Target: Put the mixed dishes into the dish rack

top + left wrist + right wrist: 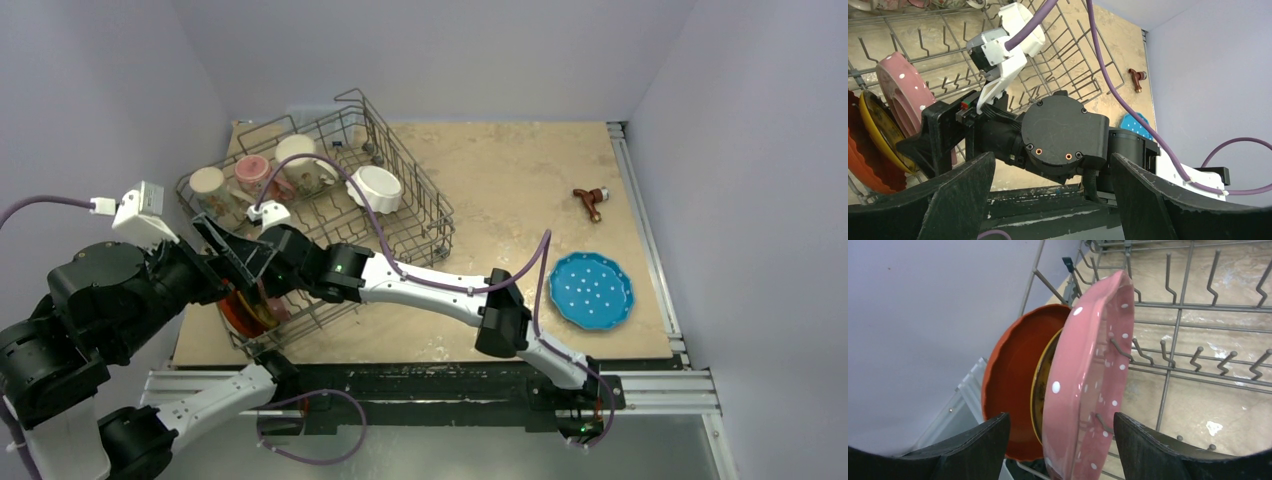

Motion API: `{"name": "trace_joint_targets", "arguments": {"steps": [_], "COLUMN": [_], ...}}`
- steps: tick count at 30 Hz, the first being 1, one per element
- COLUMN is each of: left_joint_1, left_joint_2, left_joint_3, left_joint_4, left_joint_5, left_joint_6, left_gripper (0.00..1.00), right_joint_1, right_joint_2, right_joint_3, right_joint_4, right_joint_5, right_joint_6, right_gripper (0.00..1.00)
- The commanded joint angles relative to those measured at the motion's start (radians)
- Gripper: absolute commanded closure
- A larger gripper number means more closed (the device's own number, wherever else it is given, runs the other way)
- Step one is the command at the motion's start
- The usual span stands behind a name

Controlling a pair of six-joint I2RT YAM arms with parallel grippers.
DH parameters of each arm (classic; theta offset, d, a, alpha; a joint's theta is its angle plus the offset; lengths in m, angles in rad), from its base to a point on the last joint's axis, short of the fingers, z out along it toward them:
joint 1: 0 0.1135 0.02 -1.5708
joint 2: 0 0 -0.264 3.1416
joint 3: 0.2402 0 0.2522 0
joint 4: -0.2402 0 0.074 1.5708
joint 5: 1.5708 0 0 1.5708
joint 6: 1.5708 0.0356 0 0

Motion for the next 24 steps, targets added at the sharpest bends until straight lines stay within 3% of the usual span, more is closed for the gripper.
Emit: {"name": "trace_joint_targets", "arguments": {"steps": [1,7,10,18,24], "left_joint_1": [-0.001,-0.001,-0.001,-0.001,-0.002], "left_joint_2": [0.031,0.046,0.052,0.042,0.043], "left_joint_3": [0.035,0.042,0.044,0.046,0.044], "left_joint_4": [0.017,0.028,0.036,0.012,0.019], "left_joint_5": [0.010,0.006,0.007,-0.012,-0.011], "left_joint_6": [0.010,0.019,0.023,0.027,0.037], "left_gripper": [0.16,0.16,0.16,0.16,0.16], "right_joint_1": [-0.002,-0.004,-0.004,-0.051,-0.079], "right_joint_2": [-0.080,-0.092,-0.085,-0.101,-0.165], "right_joint_3": [0.005,-0.023,-0.068,-0.150,-0.285], "right_joint_4": [0.064,0.091,0.084,0.065,0.187], "right_joint_5": [-0.045,-0.089,-0.072,-0.031,-0.113], "right_joint_6": [-0.020,-0.041,-0.034,0.116,0.163], "right_gripper": [0.23,0.19,0.35,0.58,0.61]}}
